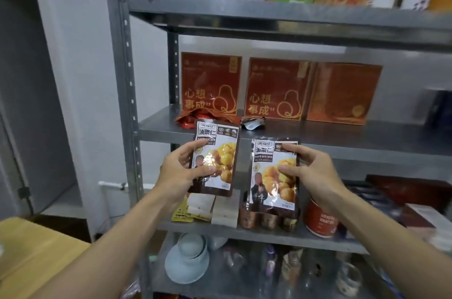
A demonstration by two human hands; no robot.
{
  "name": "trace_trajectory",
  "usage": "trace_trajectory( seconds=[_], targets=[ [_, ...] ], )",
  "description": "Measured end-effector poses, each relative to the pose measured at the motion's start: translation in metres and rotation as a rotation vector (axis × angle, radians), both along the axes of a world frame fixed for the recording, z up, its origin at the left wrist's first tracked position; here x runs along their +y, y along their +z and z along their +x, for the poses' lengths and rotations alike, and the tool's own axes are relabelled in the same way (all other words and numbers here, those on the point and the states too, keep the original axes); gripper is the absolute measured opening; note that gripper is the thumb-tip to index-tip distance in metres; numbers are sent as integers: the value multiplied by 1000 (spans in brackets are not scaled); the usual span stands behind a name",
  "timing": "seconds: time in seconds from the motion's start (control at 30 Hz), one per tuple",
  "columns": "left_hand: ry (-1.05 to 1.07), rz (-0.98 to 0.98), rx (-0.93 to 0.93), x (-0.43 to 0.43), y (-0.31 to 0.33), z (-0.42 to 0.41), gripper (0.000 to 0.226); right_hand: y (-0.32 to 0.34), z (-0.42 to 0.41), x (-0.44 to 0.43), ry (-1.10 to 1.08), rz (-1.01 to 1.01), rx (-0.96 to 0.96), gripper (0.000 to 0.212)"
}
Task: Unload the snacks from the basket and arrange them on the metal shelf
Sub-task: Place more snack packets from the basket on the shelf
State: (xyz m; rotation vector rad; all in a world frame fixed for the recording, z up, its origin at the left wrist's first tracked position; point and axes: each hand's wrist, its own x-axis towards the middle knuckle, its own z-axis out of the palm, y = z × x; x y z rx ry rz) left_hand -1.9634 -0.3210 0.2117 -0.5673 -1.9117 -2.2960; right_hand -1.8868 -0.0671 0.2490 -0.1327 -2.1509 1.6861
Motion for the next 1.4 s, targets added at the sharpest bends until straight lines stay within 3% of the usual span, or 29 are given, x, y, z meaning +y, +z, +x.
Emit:
trace_trajectory(
  seconds=[0.33, 0.63, 1.07, 1.4],
  targets=[
    [-70, -85, 137, 114, 54, -136, 54, 35, -108, 92, -163, -184, 78, 46],
    [-64, -243, 91, 175, 79, -228, 60, 49, -202, 140, -126, -290, -67, 41],
    [-82, -601, 41, 211, 55, -264, 57, 16, -285, 161, -124, 33, -145, 16],
    [-102, -595, 28, 215, 50, -270, 29, 11, -288, 164, -122, 76, -115, 6]
  ],
)
